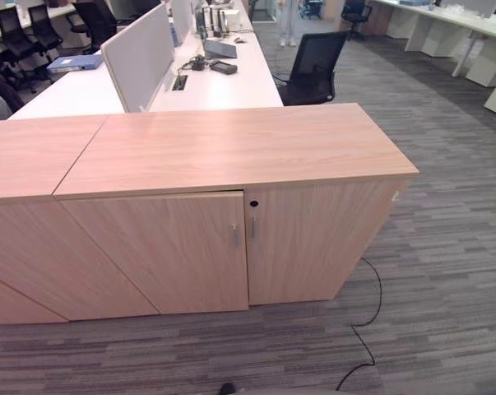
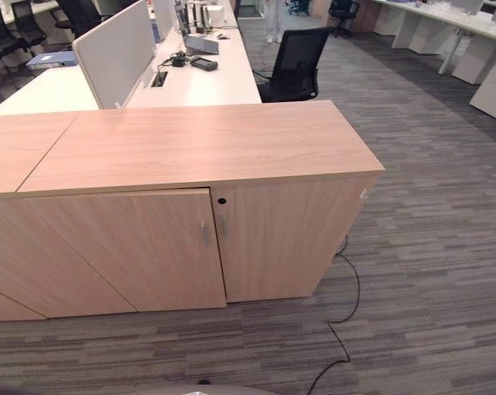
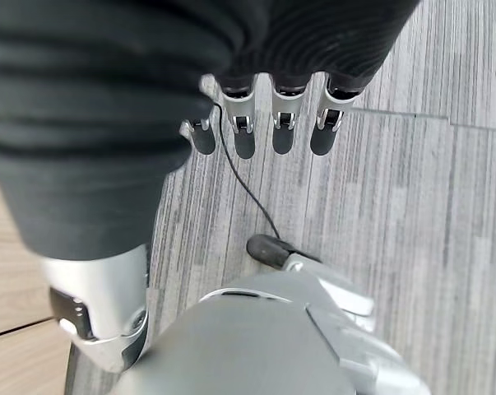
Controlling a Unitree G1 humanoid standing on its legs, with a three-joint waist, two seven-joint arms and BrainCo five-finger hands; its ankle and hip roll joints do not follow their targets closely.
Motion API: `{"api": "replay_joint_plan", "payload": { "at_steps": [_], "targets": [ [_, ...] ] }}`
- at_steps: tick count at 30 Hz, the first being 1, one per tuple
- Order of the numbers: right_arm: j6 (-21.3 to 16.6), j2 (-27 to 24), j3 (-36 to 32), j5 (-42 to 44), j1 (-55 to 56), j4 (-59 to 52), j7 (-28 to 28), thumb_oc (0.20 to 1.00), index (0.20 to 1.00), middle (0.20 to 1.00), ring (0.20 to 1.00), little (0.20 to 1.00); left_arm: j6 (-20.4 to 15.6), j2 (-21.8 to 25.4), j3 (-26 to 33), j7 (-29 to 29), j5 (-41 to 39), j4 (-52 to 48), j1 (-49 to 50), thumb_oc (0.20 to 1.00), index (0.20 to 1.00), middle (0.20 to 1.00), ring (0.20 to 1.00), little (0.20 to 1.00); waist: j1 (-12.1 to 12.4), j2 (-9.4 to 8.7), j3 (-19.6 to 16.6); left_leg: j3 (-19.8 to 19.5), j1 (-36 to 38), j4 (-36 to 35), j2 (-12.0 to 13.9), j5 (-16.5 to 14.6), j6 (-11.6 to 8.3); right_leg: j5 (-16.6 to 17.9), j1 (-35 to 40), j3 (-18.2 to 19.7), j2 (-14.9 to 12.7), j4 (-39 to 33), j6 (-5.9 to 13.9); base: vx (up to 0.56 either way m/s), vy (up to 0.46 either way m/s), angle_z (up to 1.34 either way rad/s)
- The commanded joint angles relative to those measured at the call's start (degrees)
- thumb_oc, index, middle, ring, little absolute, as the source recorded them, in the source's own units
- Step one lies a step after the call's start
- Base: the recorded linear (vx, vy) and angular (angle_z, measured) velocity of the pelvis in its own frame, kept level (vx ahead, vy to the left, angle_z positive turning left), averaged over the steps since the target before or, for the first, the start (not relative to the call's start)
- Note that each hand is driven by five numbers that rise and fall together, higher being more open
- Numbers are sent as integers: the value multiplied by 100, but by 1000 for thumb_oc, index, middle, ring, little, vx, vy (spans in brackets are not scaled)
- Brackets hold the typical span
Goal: Put the empty folder in the office cabinet
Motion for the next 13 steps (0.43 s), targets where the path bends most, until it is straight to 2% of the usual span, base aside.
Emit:
{"api": "replay_joint_plan", "payload": {
  "at_steps": [1,13],
  "targets": [
    [-184,-8,109,187,-115,131,-12,1000,1000,1000,1000,1000,-161,54,5,269,561,374,-230,1000,1000,1000,1000,1000,175,-302,209,-16,333,11,-504,-612,345,-296,43,-288,218,40,-32,0,0,0],
    [-224,-106,323,28,-33,25,72,1000,1000,1000,1000,1000,-241,127,-354,-127,449,204,-384,1000,1000,1000,1000,1000,73,-295,190,77,338,11,-503,-655,380,-254,20,-206,185,40,-4,-1,2,-1]
  ]
}}
